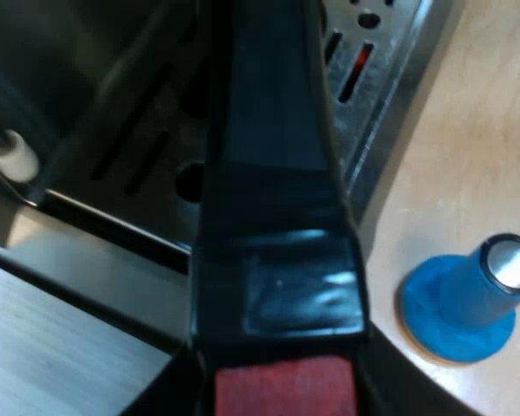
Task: Put the handle in the coffee machine
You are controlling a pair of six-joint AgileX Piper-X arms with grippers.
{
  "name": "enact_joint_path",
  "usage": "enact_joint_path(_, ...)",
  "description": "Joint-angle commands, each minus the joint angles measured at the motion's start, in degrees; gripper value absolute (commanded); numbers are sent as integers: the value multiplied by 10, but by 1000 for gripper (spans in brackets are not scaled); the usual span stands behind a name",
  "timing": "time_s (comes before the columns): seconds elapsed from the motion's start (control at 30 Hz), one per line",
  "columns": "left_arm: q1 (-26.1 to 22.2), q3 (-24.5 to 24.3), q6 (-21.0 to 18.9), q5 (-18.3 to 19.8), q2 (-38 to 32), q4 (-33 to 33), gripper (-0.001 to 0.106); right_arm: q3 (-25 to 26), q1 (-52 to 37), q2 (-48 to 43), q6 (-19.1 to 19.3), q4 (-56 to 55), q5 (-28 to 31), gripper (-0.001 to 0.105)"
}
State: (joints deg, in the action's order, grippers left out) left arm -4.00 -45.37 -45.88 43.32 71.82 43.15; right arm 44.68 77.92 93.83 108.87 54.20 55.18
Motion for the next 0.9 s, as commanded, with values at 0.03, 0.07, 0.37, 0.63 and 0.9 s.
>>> enact_joint_path(0.03,2,-16,-2,21,3,-16,1,1,1,-1,5,8,1,105)
enact_joint_path(0.07,2,-17,-2,21,4,-16,1,1,1,-1,5,8,1,105)
enact_joint_path(0.37,2,-30,-4,21,20,-15,1,1,1,-1,5,8,1,105)
enact_joint_path(0.63,3,-38,-10,24,23,-17,1,1,1,-1,5,8,1,105)
enact_joint_path(0.9,3,-38,-23,29,23,-27,1,1,1,-1,5,8,1,105)
